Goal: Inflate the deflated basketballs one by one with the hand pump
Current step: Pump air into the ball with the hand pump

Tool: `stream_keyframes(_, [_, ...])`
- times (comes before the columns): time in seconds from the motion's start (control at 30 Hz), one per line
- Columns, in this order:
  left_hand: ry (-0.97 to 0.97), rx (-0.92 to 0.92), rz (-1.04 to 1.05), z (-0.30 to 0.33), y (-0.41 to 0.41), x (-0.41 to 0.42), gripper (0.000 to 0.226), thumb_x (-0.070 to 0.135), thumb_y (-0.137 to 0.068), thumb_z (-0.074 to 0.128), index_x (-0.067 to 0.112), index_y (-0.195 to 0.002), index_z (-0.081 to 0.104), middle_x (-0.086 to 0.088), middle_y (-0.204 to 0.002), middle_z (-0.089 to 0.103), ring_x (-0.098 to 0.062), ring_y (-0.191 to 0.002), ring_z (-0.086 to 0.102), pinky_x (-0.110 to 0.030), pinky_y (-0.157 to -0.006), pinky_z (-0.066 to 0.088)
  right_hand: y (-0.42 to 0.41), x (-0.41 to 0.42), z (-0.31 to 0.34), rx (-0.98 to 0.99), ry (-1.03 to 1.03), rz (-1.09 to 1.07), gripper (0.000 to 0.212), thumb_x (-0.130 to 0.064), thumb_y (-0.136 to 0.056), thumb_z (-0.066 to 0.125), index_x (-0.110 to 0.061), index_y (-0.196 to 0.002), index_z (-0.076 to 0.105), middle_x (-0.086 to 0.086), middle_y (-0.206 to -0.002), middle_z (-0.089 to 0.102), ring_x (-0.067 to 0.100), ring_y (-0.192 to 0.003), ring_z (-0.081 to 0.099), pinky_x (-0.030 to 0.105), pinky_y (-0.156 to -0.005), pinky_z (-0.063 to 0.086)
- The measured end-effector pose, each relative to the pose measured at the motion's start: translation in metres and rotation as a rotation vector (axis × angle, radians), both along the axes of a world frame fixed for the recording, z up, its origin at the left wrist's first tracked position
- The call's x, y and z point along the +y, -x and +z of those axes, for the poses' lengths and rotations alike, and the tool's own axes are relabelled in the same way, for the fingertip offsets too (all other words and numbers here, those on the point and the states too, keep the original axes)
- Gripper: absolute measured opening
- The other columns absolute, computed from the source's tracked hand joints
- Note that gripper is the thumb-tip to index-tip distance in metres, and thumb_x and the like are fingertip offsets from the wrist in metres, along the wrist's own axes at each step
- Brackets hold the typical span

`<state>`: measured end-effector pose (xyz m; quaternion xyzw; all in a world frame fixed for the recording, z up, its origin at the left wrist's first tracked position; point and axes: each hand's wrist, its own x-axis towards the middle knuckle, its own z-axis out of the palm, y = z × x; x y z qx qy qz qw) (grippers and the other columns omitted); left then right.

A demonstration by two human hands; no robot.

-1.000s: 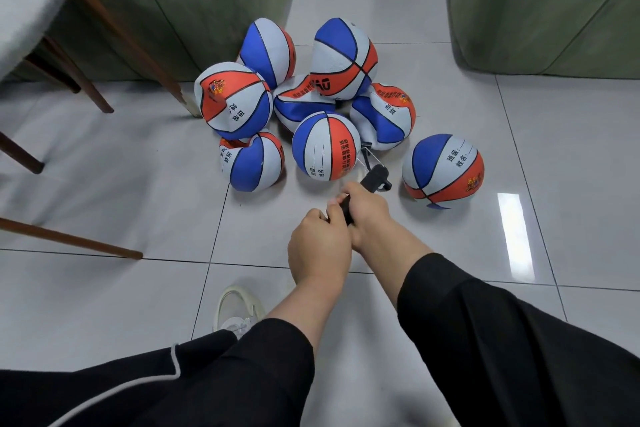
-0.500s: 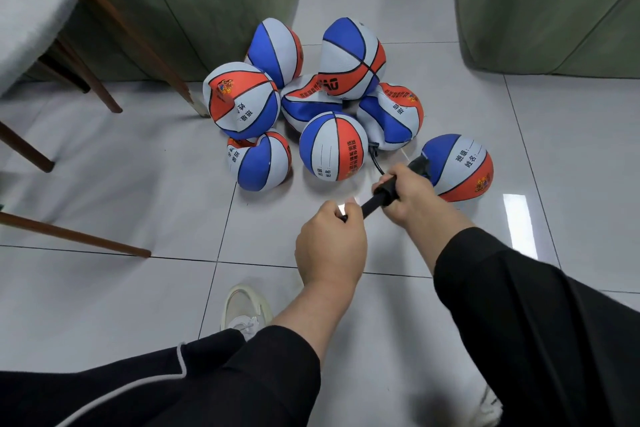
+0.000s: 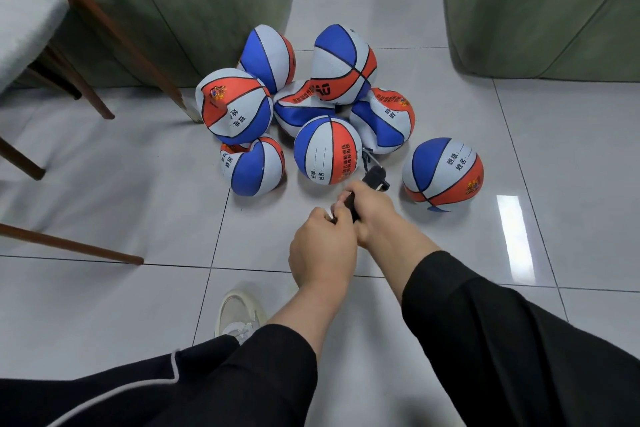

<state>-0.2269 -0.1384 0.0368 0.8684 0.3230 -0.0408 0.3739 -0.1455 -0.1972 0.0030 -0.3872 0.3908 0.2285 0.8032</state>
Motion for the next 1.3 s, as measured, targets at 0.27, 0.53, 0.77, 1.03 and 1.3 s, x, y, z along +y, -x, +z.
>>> stream_keyframes(0.27, [-0.006,-0.112,-0.074,0.012,0.006,-0.005,0.045,0.042,-0.103,0.047,0.019,-0.065,0.038,-0.001,-0.061,0.048,-0.024,-0.061,0.045,-0.034,-0.053,0.033,-0.035,-0.049,-0.005,0.033,0.048,-0.119,0.007,-0.003,-0.096,0.059,-0.006,-0.100,0.053,0.004,-0.060,0.050,0.012,-0.043,0.047,0.025,-0.047,0.049])
stream_keyframes(0.53, [-0.036,-0.051,0.073,-0.005,0.004,0.007,0.041,0.040,-0.103,0.044,0.013,-0.072,0.049,-0.002,-0.067,0.053,-0.035,-0.075,0.052,-0.036,-0.060,0.035,0.011,0.015,0.001,-0.008,0.003,0.020,0.018,0.000,-0.090,0.053,-0.009,-0.075,0.048,0.005,-0.054,0.047,0.019,-0.049,0.043,0.028,-0.050,0.046])
stream_keyframes(0.77, [-0.002,-0.025,-0.015,0.003,-0.001,-0.001,0.047,0.053,-0.102,0.041,0.019,-0.071,0.045,-0.004,-0.072,0.059,-0.033,-0.076,0.058,-0.036,-0.060,0.039,0.001,0.001,0.000,-0.024,0.006,0.004,0.021,0.002,-0.089,0.055,-0.009,-0.072,0.048,0.005,-0.054,0.042,0.018,-0.044,0.039,0.029,-0.050,0.041])
stream_keyframes(1.03, [-0.036,-0.105,-0.096,0.016,0.003,-0.008,0.044,0.047,-0.103,0.045,0.017,-0.070,0.045,-0.002,-0.066,0.056,-0.029,-0.068,0.053,-0.036,-0.057,0.039,-0.035,-0.047,0.004,0.006,0.033,-0.135,0.008,0.000,-0.095,0.057,-0.005,-0.097,0.053,0.004,-0.059,0.048,0.011,-0.044,0.045,0.024,-0.045,0.047])
stream_keyframes(1.3, [-0.076,-0.052,0.023,-0.003,-0.001,0.005,0.038,0.039,-0.102,0.044,0.014,-0.074,0.051,-0.005,-0.070,0.058,-0.034,-0.073,0.056,-0.034,-0.057,0.037,0.005,0.008,-0.003,-0.003,-0.026,-0.005,0.016,0.000,-0.087,0.056,-0.011,-0.075,0.050,0.004,-0.058,0.047,0.017,-0.049,0.043,0.030,-0.054,0.047])
